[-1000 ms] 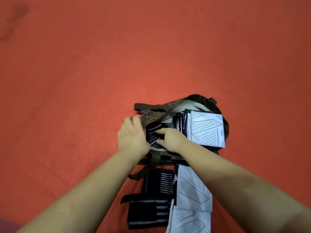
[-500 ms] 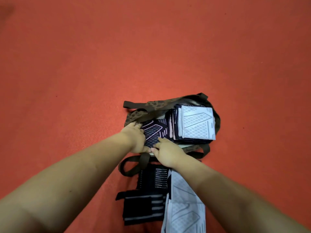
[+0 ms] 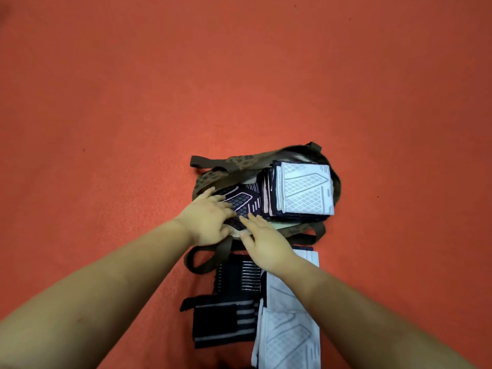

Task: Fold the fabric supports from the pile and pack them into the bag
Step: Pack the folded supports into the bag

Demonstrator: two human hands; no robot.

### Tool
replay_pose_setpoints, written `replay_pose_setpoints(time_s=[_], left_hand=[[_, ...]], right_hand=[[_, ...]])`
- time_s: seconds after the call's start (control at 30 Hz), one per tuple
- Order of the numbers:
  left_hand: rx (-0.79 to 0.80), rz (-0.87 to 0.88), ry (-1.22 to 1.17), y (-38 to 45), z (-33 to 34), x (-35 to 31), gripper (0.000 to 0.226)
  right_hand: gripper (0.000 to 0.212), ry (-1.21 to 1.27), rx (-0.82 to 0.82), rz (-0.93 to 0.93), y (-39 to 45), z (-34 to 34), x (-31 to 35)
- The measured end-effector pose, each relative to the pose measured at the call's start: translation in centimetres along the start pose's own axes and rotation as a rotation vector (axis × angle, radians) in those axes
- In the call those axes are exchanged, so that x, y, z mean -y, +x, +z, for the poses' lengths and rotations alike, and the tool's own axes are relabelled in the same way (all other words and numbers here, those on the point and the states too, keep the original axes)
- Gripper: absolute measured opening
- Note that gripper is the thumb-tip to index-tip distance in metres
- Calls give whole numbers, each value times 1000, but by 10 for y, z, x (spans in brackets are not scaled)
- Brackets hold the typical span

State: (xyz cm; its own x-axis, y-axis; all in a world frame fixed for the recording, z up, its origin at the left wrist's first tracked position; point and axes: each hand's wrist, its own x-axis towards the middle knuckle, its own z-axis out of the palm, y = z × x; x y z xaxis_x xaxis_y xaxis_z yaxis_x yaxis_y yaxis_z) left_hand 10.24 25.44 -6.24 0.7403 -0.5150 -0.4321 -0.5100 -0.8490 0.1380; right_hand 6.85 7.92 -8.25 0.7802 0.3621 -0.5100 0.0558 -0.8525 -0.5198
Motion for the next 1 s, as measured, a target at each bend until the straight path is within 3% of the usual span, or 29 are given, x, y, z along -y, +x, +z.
replay_pose_setpoints(time_s=[0.1,0.17,0.27,0.4,0.47,0.67,0.77,0.83,0.93,1.0], left_hand=[[-315,84,-206,-15,5,-30,48],[-355,111,-281,-23,14,-59,38],[-259,136,-273,-23,28,-109,48],[1,-19,-149,-17,52,-148,50],[61,-82,-146,-15,63,-161,49],[-12,-242,-242,-3,76,-170,34],[-21,-275,-185,2,71,-171,32],[-98,-296,-179,2,66,-174,33],[-404,-276,-198,3,63,-170,59],[-474,-164,-177,6,60,-163,84]], right_hand=[[65,83,-200,-68,-36,5,-11],[66,71,-258,-47,-56,10,-26],[60,-6,-217,49,-81,18,-55],[57,-159,-81,189,-102,26,-88],[63,-120,-102,233,-107,27,-97],[80,513,-286,444,-89,22,-112],[64,808,-305,534,-84,23,-116],[37,873,-289,501,-86,22,-113],[38,834,-278,359,-95,19,-106],[40,824,-270,273,-104,16,-99]])
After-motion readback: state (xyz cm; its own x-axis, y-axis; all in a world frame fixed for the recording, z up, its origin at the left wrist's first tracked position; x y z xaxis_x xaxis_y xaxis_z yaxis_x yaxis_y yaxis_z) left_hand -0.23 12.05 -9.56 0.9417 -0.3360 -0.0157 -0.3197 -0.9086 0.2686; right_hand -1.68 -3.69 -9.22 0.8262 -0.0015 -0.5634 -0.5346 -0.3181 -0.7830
